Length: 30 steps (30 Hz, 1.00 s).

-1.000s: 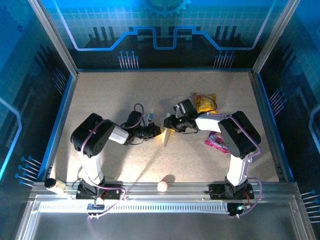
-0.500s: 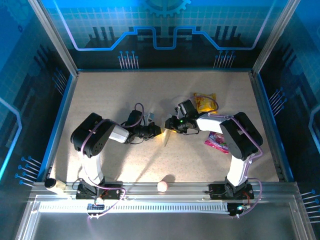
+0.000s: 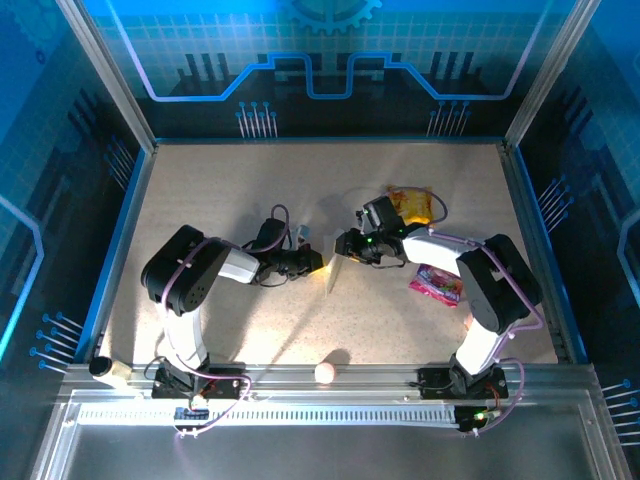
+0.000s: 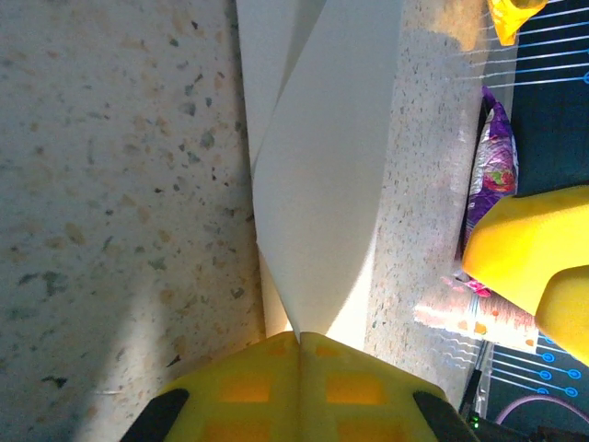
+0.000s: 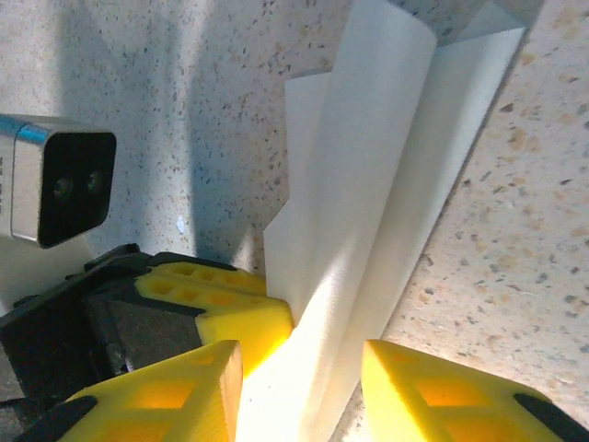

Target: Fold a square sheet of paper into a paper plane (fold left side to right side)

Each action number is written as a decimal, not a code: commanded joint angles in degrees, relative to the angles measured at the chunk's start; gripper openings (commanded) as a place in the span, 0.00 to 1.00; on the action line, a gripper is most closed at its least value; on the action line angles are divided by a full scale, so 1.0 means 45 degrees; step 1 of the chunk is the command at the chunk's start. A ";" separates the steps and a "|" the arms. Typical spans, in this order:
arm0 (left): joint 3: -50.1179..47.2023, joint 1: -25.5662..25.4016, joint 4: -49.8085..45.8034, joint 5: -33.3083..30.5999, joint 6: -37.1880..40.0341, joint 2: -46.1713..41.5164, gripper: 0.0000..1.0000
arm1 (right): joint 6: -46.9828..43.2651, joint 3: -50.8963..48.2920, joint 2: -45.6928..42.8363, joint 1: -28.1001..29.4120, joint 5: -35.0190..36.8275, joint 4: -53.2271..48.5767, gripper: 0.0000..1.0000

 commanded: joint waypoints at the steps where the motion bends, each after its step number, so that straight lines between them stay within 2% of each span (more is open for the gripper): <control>1: 0.0272 -0.0464 -0.0919 -0.1407 0.0744 0.0728 0.00 | -0.0299 -0.0128 -0.0280 -0.0169 0.0177 -0.0492 0.41; 7: 0.0374 -0.0535 -0.0929 -0.1418 0.0843 0.0640 0.00 | -0.0266 -0.0108 0.0129 -0.0213 0.0064 -0.0253 0.42; 21: 0.0413 -0.0618 -0.0992 -0.1433 0.0892 0.0448 0.00 | -0.0153 0.0841 0.1937 -0.0486 -0.1082 0.1180 0.56; 30: 0.0365 -0.0643 -0.0723 -0.1382 0.0944 0.0285 0.00 | -0.0260 0.1279 0.2438 -0.0506 -0.1073 0.0804 0.57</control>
